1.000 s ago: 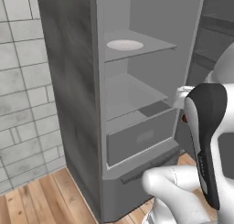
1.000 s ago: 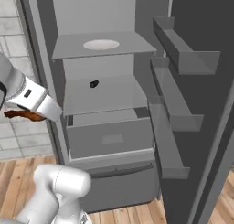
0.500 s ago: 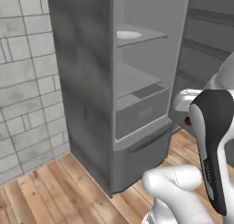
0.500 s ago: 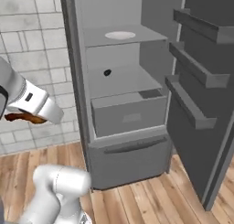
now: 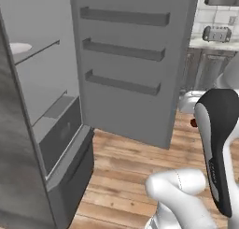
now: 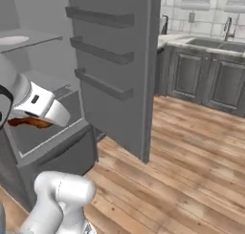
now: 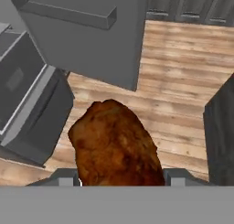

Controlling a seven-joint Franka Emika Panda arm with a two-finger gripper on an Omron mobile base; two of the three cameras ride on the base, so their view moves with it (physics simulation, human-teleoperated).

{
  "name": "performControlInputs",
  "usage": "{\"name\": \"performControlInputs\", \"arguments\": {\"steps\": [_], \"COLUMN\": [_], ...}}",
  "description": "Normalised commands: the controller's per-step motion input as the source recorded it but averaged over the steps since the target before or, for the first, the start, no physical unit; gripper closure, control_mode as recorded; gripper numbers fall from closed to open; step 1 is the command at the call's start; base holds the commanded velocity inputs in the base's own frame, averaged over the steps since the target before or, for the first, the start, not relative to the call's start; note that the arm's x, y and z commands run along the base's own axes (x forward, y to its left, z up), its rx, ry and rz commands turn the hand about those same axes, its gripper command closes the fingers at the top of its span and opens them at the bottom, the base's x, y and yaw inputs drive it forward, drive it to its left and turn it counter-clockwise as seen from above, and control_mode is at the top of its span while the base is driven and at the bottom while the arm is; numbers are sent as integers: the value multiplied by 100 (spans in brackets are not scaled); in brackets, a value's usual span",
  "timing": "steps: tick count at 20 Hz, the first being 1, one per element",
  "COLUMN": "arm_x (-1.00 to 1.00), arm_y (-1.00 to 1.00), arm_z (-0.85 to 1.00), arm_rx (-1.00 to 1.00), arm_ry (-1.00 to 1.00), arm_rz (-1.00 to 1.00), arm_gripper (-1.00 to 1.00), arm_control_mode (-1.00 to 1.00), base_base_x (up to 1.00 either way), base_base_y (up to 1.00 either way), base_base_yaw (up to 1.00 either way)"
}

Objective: Retrieve the chicken drumstick from the fridge and place it on the saucepan with marinade on the stove.

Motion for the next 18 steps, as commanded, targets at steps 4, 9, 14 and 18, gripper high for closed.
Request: {"name": "performControlInputs", "arguments": {"steps": [4,9,14,18], "arm_x": [0,0,0,0], "arm_y": [0,0,0,0], "arm_z": [0,0,0,0], "arm_rx": [0,0,0,0], "arm_ry": [0,0,0,0], "arm_rz": [0,0,0,0], "arm_gripper": [100,100,100,100], "arm_control_mode": [100,100,100,100], "base_base_x": [-2,-2,-2,-2], "base_base_y": [0,0,0,0], "base_base_yaw": [-100,-100,-100,-100]}}
